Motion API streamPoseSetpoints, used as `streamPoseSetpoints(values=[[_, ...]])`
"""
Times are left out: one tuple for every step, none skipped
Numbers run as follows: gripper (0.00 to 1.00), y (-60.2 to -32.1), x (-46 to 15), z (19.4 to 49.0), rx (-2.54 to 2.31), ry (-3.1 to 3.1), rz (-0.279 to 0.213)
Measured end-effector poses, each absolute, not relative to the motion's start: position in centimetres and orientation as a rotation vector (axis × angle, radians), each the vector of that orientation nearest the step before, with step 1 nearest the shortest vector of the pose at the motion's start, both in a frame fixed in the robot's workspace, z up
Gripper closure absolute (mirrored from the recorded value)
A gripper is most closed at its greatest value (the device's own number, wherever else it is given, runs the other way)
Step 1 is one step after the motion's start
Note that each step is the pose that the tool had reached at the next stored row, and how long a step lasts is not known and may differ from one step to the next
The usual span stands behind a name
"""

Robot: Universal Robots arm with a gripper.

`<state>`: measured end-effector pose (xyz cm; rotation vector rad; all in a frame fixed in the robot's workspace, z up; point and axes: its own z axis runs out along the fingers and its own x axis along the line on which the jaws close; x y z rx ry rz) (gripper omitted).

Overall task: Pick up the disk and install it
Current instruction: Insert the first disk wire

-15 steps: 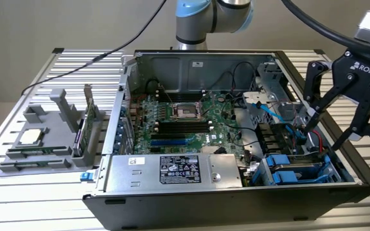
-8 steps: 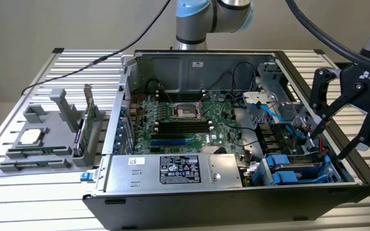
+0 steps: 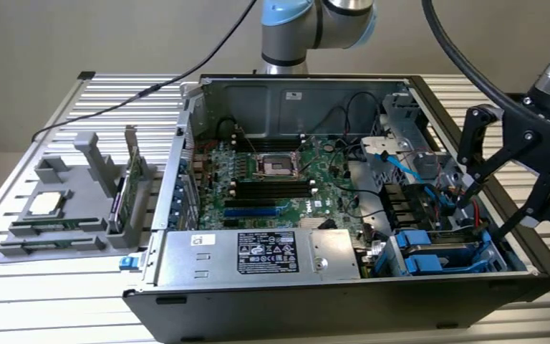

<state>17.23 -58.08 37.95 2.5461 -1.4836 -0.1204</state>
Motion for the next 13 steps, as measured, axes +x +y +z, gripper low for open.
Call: streamPoseSetpoints(values=[[0.51, -58.2, 17.3, 37.8, 2.548, -1.486, -0.123], [0.51, -58.2, 17.3, 37.7, 2.55, -1.488, -0.126], [0.51, -58.3, 17.4, 37.5, 2.552, -1.49, -0.128], [0.51, -58.4, 17.5, 37.4, 2.555, -1.492, -0.132], [0.51, -58.4, 17.5, 37.3, 2.557, -1.494, -0.135], [0.51, -58.5, 17.6, 37.1, 2.56, -1.497, -0.138], [0.51, -58.6, 17.7, 37.0, 2.562, -1.5, -0.142], [0.51, -58.7, 17.7, 36.9, 2.565, -1.503, -0.146], [0.51, -58.8, 17.7, 36.8, 2.567, -1.507, -0.149], [0.51, -58.8, 17.7, 36.6, 2.568, -1.511, -0.153], [0.51, -58.9, 17.8, 36.5, 2.569, -1.517, -0.156], [0.51, -58.9, 17.8, 36.4, 2.568, -1.525, -0.16], [0.51, -59.0, 17.8, 36.3, 2.568, -1.534, -0.164]])
